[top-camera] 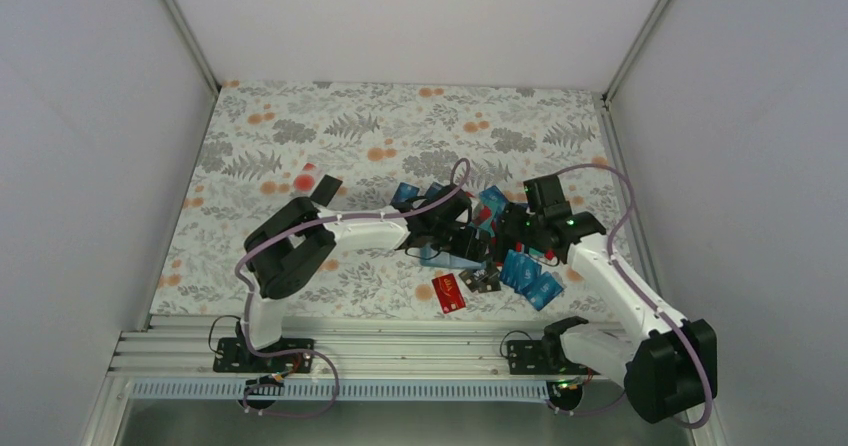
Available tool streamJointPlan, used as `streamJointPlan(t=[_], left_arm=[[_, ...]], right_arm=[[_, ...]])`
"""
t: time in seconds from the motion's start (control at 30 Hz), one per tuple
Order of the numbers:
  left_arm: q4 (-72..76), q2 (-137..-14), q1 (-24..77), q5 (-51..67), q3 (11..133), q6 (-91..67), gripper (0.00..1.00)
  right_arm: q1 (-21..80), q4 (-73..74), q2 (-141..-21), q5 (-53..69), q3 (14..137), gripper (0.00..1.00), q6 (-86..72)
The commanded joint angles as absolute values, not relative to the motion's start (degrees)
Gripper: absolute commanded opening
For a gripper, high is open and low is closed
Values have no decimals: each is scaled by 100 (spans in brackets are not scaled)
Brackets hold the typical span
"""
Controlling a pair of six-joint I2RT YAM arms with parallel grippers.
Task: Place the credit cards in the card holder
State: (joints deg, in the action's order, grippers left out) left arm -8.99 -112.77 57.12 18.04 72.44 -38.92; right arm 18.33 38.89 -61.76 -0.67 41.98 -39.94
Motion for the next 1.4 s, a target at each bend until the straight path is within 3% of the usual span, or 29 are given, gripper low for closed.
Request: streamJointPlan(t=[0.0, 0.03, 0.1, 0.57, 0.77, 1.37], left_arm=[[-626, -10911, 5703, 2118, 7395, -3551, 97], [-618, -10853, 5684, 2157, 7385, -3524, 97], [-632, -10704, 5653, 2214, 7368, -3455, 98], [-1054, -9474, 5331, 1235, 6453, -3027, 100], [-947, -9378, 5204, 1224, 6040, -3030, 94], [-636, -9595, 5292, 1707, 6188, -2619, 84]], right_arm=[[1756, 4284, -5967, -281, 4581, 92, -4165], [1745, 4349, -5956, -286, 4625, 98, -4186], [1713, 4482, -5930, -304, 4692, 100, -4239], [1625, 4235, -6206, 533, 3991, 100, -4320], [1599, 3974, -6689, 941, 3881, 95, -4205], [1437, 5211, -7582, -13, 4483, 100, -4852]])
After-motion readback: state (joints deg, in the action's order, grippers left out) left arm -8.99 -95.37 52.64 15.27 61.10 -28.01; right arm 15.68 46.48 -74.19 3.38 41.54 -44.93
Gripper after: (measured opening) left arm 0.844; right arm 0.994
